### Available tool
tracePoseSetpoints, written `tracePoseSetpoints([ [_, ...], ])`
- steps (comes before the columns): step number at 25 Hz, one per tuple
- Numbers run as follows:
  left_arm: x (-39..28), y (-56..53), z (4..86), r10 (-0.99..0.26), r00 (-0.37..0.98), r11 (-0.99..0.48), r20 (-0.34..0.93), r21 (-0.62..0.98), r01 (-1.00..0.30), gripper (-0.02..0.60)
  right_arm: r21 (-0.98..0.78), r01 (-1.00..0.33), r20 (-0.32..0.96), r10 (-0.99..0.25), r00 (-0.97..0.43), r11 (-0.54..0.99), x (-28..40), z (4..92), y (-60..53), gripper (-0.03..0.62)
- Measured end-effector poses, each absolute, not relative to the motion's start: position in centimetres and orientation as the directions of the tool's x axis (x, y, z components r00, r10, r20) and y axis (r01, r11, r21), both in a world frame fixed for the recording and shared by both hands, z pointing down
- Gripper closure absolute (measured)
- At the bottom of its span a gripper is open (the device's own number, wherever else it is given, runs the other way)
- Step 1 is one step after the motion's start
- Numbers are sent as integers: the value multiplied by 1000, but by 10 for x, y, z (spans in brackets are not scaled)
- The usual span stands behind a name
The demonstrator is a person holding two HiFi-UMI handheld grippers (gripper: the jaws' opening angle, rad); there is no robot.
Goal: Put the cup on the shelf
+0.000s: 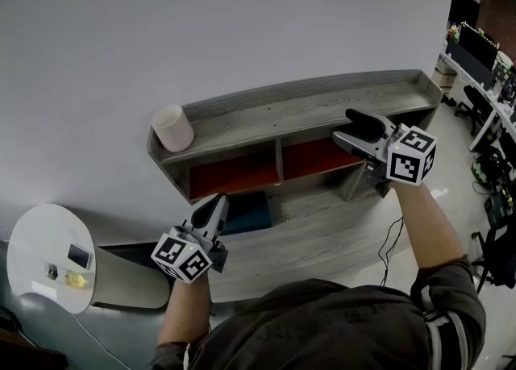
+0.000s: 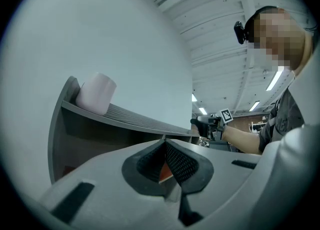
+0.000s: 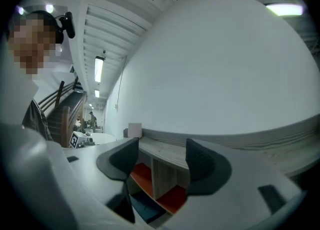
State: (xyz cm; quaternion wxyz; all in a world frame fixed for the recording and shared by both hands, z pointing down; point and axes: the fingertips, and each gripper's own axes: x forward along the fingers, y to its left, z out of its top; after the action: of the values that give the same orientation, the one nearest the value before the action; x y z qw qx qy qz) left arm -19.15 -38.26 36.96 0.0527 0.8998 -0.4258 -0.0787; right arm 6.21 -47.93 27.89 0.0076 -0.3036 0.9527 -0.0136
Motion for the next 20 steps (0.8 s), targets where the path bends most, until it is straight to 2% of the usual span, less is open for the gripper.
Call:
tracePoseSetpoints([
  [6, -188, -383, 377, -782, 616, -622, -94, 177, -762, 577, -70, -569, -17, -571, -820, 819, 75, 334, -456, 432],
  [11, -187, -379, 390, -794, 602, -606, -89, 194, -771, 577, -107, -611, -13, -615, -788, 784, 73, 384, -451, 599],
  [20, -195, -373, 417, -818, 572, -570, -66, 232, -788, 577, -93, -612, 24, -613, -790, 786, 57, 417, -447, 602],
])
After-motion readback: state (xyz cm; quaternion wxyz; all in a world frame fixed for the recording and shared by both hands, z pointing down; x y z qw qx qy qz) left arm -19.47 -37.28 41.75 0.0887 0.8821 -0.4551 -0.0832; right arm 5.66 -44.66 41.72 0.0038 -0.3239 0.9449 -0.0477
